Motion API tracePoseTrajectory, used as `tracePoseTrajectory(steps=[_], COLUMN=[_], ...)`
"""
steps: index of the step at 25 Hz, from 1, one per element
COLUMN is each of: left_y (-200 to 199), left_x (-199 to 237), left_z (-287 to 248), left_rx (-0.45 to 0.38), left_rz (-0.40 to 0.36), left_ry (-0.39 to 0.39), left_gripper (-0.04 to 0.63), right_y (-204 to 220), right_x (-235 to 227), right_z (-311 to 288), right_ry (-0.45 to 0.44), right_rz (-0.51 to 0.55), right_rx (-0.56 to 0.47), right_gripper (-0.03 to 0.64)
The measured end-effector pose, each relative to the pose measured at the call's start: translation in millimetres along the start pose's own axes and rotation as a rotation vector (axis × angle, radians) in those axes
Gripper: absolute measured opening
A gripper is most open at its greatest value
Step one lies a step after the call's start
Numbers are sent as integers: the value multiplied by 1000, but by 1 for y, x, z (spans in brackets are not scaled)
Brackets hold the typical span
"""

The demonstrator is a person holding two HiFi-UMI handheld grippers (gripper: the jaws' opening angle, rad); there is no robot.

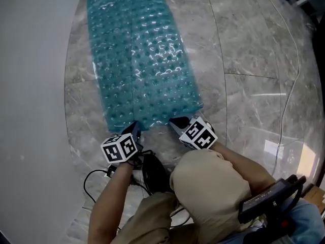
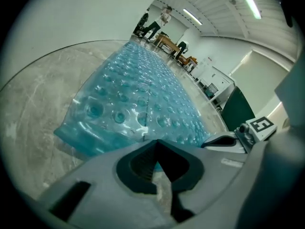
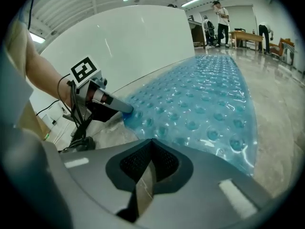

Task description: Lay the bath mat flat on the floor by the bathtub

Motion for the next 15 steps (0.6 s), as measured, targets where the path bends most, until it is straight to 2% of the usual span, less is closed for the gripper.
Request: tracePoseTrajectory(steps=[2,6,9,12,15], left_y=[-1,-3,-19,-48,-86], left_x=[0,-2,-7,-17,-45], left_z=[0,3,7,11,36], left_rx=[-4,-26,-124,-223,-358], left_rz=[15,-20,13,14,-103], left_ry=[16,15,73,130,151], left_gripper=[8,8,8,8,8], right_y=[1,-5,-19,-47,-101], right_x=[-1,-7,-20,-41,-47], right_z=[0,-1,2,11,44], right_ry=[-3,-19,-7,22,46], right_rz=[-54,-121,-126,-124,-58], right_rx=[2,-34,-93,-205,-422], right_gripper=[8,8,8,8,8])
Point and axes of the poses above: the fingertips, and each gripper's own axes: z backward along the fingers, x to its left, y out of its underside, the point moved 2 cm from there along z, backward along the fingers, and after that the axes turned 11 degrees about z, right-handed, at the moved point
